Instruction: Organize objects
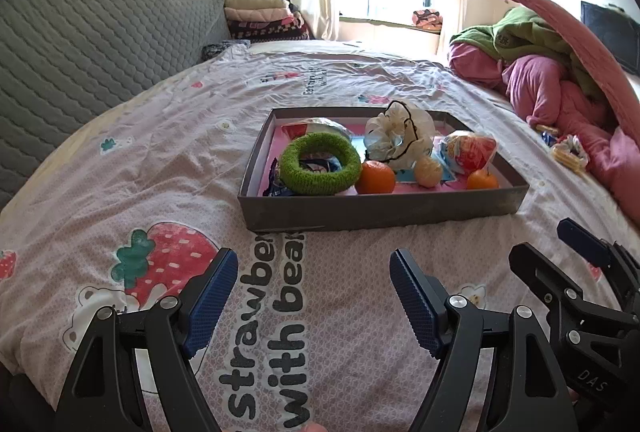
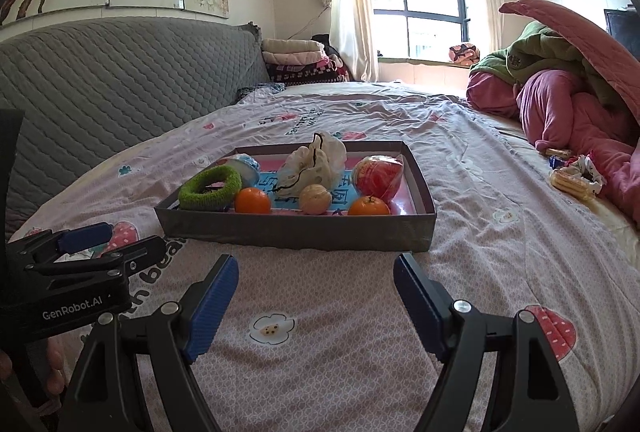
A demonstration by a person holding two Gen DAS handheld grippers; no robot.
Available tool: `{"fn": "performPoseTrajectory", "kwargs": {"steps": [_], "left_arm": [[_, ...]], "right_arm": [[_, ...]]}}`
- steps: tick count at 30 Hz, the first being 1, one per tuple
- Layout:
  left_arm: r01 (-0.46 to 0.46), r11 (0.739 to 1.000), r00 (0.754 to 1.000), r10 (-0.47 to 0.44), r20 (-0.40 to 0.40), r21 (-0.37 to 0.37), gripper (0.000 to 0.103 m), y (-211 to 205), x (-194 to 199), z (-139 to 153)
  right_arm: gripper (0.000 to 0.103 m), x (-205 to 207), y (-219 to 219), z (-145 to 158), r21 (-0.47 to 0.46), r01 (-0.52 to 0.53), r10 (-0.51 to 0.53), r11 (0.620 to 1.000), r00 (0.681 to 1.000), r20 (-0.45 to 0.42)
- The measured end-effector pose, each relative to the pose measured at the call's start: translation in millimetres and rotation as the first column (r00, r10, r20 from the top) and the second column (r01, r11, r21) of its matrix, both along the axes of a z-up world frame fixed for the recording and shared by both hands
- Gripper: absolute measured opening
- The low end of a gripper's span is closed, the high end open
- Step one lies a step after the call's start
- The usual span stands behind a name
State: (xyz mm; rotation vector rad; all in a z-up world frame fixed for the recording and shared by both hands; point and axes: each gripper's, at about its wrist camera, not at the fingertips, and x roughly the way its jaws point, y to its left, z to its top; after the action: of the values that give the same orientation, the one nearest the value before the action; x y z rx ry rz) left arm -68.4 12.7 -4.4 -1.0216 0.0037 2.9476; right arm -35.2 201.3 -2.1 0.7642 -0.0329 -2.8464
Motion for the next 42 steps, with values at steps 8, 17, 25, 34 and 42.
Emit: {"fn": "performPoseTrajectory", "kwargs": {"steps": [8,17,25,34,42], "left_arm": [[-0.006,1.0,0.999,0.006,0.032,-0.012,0.079,-1,3,-16],[0.0,1.0,0.999,0.0,0.047,0.002,0.079,-3,3,-24],[-0.001,1.0,0.998,0.001,0.06,0.006,0.079,-5,2,-30],[-0.011,1.0,0.998,0.01,0.063,0.012,0.079,-8,2,-31],[-0.003,1.0,0.998,0.002,0.067,0.007,0.079,-6,2,-32]], "right_arm": [[0.079,-2,-2,-18,0.011,0.009,-0.01,1.0,0.999,0.041],[0.079,-2,-8,-23,0.028,-0.003,0.001,1.0,0.999,0.054],[0.079,-5,-2,-29,0.01,0.018,-0.019,1.0,0.997,0.081],[0.079,-7,-1,-32,0.019,0.023,-0.025,1.0,0.995,0.096],[0.079,-6,-4,-32,0.022,0.012,-0.014,1.0,0.995,0.097]]}}
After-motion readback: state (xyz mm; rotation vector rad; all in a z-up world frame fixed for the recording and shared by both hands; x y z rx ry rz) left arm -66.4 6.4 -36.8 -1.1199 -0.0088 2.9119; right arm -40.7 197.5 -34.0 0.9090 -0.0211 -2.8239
